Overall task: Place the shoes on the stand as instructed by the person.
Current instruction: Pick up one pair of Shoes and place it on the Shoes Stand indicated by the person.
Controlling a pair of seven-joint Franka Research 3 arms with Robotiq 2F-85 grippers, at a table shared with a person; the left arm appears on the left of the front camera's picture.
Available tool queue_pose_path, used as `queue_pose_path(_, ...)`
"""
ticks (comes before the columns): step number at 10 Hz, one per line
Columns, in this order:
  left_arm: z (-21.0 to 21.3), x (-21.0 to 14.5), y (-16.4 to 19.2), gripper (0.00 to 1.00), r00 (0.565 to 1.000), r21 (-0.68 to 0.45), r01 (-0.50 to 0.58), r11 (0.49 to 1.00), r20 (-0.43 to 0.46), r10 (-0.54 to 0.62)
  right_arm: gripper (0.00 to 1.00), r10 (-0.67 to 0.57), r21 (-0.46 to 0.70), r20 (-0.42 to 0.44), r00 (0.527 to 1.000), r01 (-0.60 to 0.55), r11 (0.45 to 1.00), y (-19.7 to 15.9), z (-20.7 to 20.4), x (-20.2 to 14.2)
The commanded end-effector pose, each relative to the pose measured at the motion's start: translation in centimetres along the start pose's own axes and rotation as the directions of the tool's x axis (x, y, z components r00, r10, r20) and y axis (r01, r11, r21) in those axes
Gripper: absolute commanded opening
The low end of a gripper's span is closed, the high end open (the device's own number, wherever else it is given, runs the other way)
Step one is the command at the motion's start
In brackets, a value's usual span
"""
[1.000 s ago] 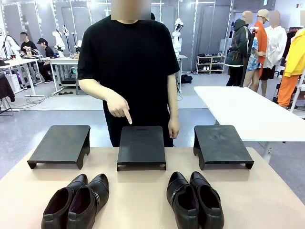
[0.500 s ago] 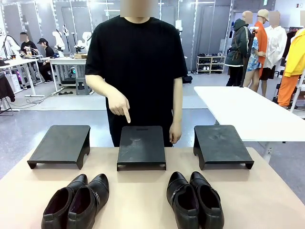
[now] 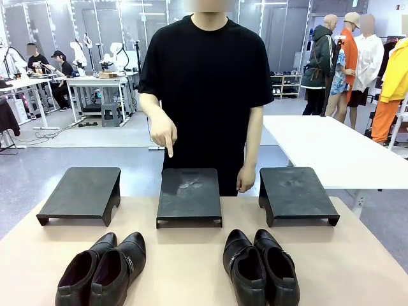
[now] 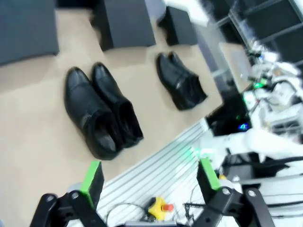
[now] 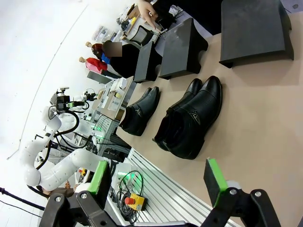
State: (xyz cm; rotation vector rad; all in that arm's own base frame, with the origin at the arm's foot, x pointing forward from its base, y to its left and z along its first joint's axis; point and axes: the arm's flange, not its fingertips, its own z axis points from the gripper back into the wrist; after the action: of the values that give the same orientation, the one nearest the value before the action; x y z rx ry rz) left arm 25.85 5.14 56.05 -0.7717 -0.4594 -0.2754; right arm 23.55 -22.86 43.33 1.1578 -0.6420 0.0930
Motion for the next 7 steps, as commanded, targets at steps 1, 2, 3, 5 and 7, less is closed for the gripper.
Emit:
queue_pose_path(1, -3.8, 2.4, -2.6, 1.0, 0.983, 0.081, 0.046, 0.996, -0.179, -0.031, 1.0, 0.015, 0.012, 0.014, 1.0, -0.015, 1.0, 0.1, 0.1, 0.1)
queue_pose_path(2, -6.0, 3.0, -3.9, 1.0, 0.965, 0.11, 0.071, 0.991, -0.257, -0.041, 1.0, 0.015, 0.012, 0.014, 1.0, -0.015, 1.0, 0.1, 0.1, 0.1)
queue_pose_path(3, -8.3, 3.0, -5.1, 1.0, 0.948, 0.147, 0.092, 0.985, -0.317, -0.041, 1.0, 0.015, 0.012, 0.014, 1.0, -0.015, 1.0, 0.1, 0.1, 0.1)
queue_pose_path(5, -13.1, 1.9, -7.4, 1.0, 0.918, 0.186, 0.118, 0.975, -0.395, -0.036, 1.0, 0.015, 0.012, 0.014, 1.0, -0.015, 1.0, 0.1, 0.1, 0.1)
queue_pose_path(7, -17.1, 0.0, -7.9, 1.0, 0.911, 0.296, 0.11, 0.949, -0.413, 0.023, 1.0, 0.015, 0.012, 0.014, 1.0, -0.015, 1.0, 0.1, 0.1, 0.1)
